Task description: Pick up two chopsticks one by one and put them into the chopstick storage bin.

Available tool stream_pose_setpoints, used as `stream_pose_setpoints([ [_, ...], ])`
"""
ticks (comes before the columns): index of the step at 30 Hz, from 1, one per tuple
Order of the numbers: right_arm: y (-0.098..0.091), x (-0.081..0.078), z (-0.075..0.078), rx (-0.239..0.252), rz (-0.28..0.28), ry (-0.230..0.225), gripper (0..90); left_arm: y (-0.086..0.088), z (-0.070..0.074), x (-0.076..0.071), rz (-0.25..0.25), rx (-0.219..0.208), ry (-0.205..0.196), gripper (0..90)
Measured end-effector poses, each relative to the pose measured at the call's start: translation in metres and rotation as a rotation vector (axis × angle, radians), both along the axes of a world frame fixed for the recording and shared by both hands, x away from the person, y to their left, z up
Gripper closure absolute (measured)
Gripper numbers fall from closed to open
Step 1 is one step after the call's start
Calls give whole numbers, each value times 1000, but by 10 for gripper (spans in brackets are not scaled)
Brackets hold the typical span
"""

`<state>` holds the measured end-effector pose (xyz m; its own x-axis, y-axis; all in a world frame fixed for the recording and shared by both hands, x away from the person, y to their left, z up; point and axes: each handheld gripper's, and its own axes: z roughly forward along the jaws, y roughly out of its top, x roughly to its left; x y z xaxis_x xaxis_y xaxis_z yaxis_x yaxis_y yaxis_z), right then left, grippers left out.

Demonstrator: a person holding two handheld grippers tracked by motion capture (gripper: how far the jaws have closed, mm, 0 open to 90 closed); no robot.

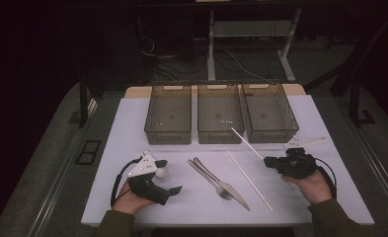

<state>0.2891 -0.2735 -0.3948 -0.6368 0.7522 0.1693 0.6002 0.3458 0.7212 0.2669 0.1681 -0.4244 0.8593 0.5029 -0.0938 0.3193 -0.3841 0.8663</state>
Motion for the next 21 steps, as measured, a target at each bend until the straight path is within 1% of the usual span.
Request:
stream_pose_setpoints([
  [4,2,3,4,10,3,0,848,-1,-1,1,-5,-4,-2,0],
  [6,4,7,7,14,7,-11,848,-1,-1,1,-7,-4,0,0],
  [7,5,8,8,14,9,-8,849,-2,-1,1,-5,-8,6,0],
  [11,8,13,10,26,13,-9,848,-2,-2,1,-10,-10,7,0],
  [14,16,21,15,36,18,-20,849,-2,-1,1,-7,-10,8,0],
  [17,20,25,17,37,22,-22,849,-2,-1,1,-5,-13,5,0],
  [18,25,29,19,38,26,-25,849,-3,-1,0,-4,-14,7,0],
  [21,29,32,21,45,28,-22,848,-2,-1,1,-6,-12,3,0],
])
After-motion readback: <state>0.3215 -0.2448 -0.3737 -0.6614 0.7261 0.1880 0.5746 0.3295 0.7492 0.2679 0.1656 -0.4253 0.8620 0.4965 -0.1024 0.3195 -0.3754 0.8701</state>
